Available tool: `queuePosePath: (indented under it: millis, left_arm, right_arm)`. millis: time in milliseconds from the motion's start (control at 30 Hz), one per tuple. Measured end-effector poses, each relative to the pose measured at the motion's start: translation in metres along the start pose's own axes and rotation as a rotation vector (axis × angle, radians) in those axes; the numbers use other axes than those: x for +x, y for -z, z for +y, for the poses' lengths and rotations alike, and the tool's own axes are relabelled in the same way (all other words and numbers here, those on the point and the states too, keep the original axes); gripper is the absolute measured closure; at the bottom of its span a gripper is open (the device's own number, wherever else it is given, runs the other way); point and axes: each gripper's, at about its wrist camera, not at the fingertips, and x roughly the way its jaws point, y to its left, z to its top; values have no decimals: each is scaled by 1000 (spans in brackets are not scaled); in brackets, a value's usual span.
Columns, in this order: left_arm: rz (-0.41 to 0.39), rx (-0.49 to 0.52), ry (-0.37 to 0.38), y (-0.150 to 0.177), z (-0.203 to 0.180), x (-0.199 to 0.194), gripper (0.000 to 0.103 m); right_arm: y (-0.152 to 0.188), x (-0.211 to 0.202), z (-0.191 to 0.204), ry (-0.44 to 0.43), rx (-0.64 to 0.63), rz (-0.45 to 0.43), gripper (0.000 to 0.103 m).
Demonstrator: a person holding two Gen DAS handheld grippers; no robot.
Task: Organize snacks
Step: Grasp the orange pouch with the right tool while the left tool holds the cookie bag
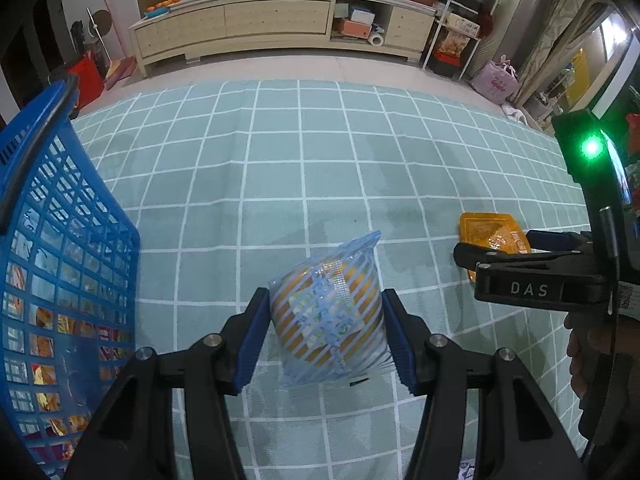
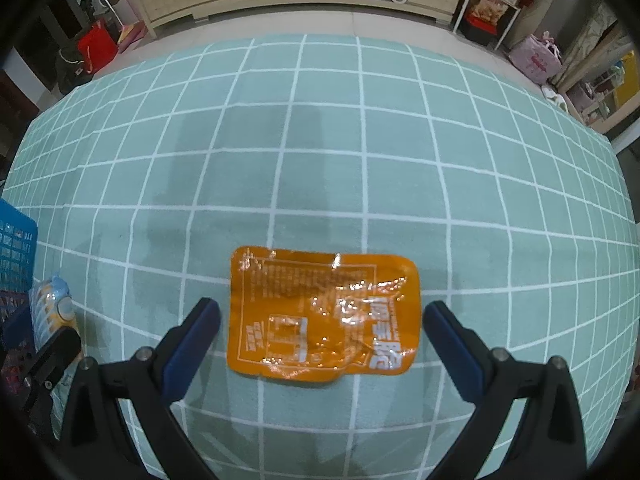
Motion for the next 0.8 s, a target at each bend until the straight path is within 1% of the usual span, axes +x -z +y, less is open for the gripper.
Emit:
queuePosePath:
  millis: [167, 300, 367, 500, 567, 600, 633, 667, 700, 733, 800]
  left_arm:
    - [0, 7, -2, 1, 0, 0, 50]
    - [5, 6, 0, 3, 1, -2, 50]
    - [7, 8, -3, 4, 1, -1, 50]
    - [17, 3, -1, 4, 2, 1, 50]
    - [16, 6, -3, 4, 2, 0, 50]
    - [16, 7, -4, 4, 1, 0, 50]
    - [15, 7, -5, 3, 1, -1, 50]
    - [15, 6, -5, 3, 1, 0, 50]
    - [15, 5, -4, 3, 1, 0, 50]
    - [15, 3, -3, 2, 0, -1, 50]
    - [13, 9, 1, 2, -2, -1, 50]
  right_arm:
    - [9, -7, 3, -8, -33, -4, 10]
    - [12, -11, 6, -10, -44, -8, 13]
    - [14, -13, 8, -14, -56, -12, 18]
    - [20, -17, 15, -19, -65, -16, 23]
    - [21, -21, 19, -21, -66, -18, 30]
    - [23, -23, 18, -31, -62, -16, 32]
    - [23, -25, 17, -39, -64, -12, 43]
    - [23, -28, 15, -27, -60, -15, 62]
    - [21, -31, 11, -18, -63, -22, 66]
    - [22, -31, 9, -37, -59, -18, 67]
    - [25, -31, 9, -43, -68, -20, 67]
